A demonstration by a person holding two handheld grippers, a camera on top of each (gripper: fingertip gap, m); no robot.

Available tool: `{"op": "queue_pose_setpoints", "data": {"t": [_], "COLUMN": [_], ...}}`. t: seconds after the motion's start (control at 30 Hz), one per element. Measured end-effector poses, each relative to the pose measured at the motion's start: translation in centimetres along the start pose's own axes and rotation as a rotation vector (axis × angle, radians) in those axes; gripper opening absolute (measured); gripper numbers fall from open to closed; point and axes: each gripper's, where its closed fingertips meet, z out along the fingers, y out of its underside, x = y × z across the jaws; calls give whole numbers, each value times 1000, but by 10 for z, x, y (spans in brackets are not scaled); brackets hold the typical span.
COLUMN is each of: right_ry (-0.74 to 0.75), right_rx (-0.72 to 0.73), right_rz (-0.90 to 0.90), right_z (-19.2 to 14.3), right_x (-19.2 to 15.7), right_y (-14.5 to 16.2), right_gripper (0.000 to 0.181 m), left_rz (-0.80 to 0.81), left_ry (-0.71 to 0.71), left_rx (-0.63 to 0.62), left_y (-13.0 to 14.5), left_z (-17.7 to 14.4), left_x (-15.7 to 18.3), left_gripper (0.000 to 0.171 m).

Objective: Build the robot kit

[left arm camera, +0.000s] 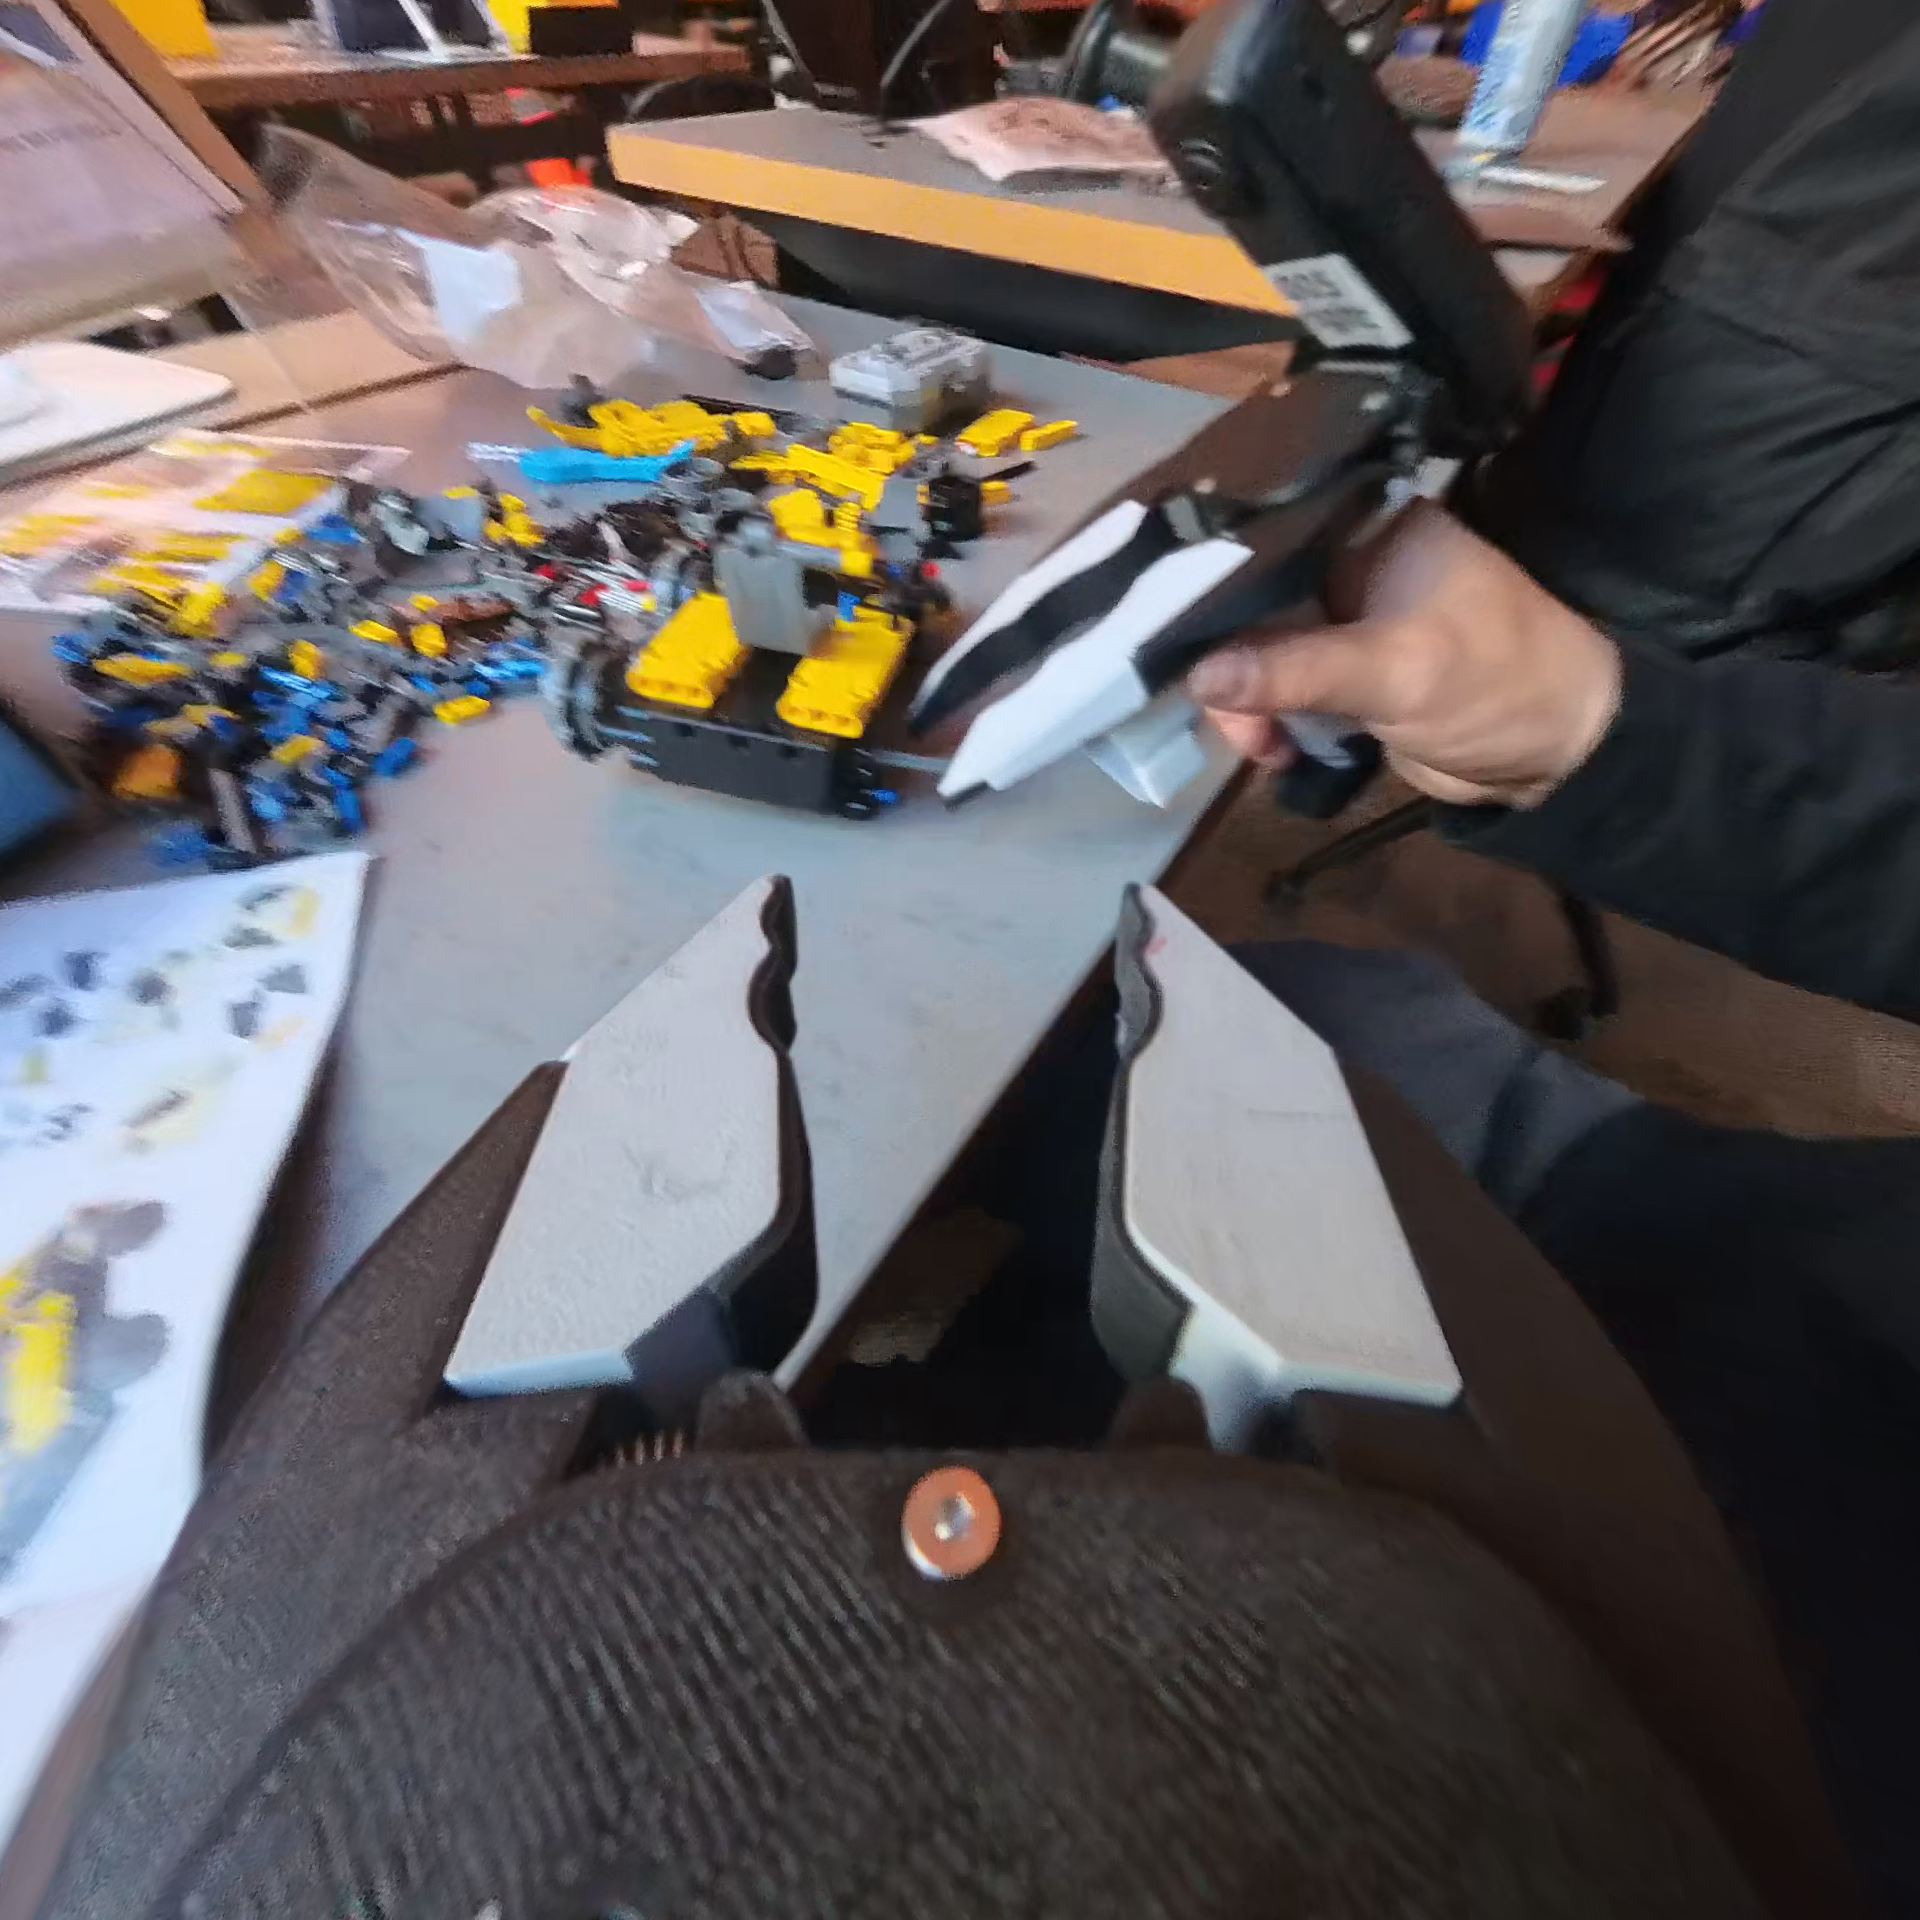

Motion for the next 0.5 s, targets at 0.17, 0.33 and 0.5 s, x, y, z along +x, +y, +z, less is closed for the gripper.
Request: {"op": "queue_pose_setpoints", "data": {"t": [0.17, 0.33, 0.5], "right_ry": [51, 87, 47], "right_rx": [-69, -116, -110], "right_rz": [-19, -20, 29], "right_z": [11, 17, 17], "right_x": [7, 11, 10], "right_y": [3, 3, 3], "right_gripper": [48, 40, 24], "left_rz": [84, 117, 71], "left_ry": [-83, -37, 45], "left_rx": [-100, -246, -301], "left_y": [0, 15, 16], "left_z": [34, 75, 100], "left_x": [-44, -67, -75], "left_gripper": [72, 82, 89]}}
